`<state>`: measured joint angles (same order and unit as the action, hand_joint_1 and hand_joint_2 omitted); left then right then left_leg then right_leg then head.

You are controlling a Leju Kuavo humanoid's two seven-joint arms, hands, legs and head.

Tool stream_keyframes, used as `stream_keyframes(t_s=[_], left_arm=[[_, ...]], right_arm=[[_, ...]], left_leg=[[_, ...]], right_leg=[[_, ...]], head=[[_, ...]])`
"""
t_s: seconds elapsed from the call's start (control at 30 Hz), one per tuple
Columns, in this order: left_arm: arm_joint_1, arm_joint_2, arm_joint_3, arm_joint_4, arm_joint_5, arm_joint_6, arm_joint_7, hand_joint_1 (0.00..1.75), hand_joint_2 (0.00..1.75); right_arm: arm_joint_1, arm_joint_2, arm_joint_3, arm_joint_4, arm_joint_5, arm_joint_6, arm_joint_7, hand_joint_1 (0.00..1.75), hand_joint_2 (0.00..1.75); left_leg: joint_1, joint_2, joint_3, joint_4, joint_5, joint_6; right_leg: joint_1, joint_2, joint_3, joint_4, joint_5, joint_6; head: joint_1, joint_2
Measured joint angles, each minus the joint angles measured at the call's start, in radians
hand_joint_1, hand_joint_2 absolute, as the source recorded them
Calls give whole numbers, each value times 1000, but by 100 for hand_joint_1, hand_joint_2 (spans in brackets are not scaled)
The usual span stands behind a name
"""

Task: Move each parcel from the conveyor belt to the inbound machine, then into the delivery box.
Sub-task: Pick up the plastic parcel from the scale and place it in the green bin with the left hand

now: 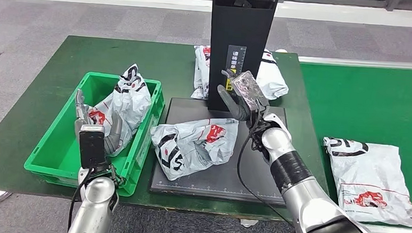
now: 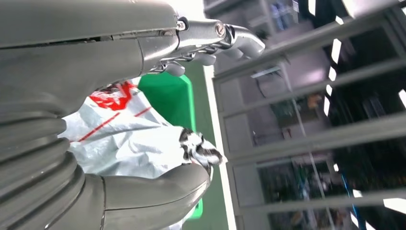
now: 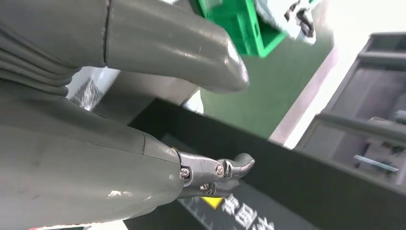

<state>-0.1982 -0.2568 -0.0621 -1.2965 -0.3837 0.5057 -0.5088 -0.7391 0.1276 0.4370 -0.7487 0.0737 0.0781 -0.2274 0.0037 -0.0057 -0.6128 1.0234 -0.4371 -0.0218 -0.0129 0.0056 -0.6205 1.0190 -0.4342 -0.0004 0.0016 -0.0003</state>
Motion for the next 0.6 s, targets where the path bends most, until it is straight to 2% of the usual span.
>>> stream_keyframes(t_s=[0.13, 0.27, 0.4, 0.6], left_arm=[[10, 6, -56, -35, -137, -61, 39, 0, 175], [9, 7, -73, -43, -169, -77, 50, 0, 175], [-7, 16, -188, -61, -313, -179, 102, 0, 175], [-46, 26, -291, -52, -422, -255, 145, 0, 175]], right_arm=[[68, -12, 0, -118, -28, 33, -30, 0, 0], [83, -15, 0, -153, -34, 37, -32, 0, 0], [155, -38, 0, -315, -67, 47, -73, 0, 0], [234, -67, 0, -432, -98, 47, -120, 0, 0]], left_leg=[[0, 0, -1, 0, 0, 0], [0, 0, 0, 0, 0, 0], [0, 1, 0, 0, -1, 0], [0, 1, 0, 0, -1, 0]], right_leg=[[0, 0, 0, 0, 0, 0], [0, 0, 0, 0, 0, 0], [-1, 0, -1, 0, 0, 0], [-1, 0, 0, 0, 0, 0]], head=[[0, 0], [0, 0], [0, 0], [0, 0]])
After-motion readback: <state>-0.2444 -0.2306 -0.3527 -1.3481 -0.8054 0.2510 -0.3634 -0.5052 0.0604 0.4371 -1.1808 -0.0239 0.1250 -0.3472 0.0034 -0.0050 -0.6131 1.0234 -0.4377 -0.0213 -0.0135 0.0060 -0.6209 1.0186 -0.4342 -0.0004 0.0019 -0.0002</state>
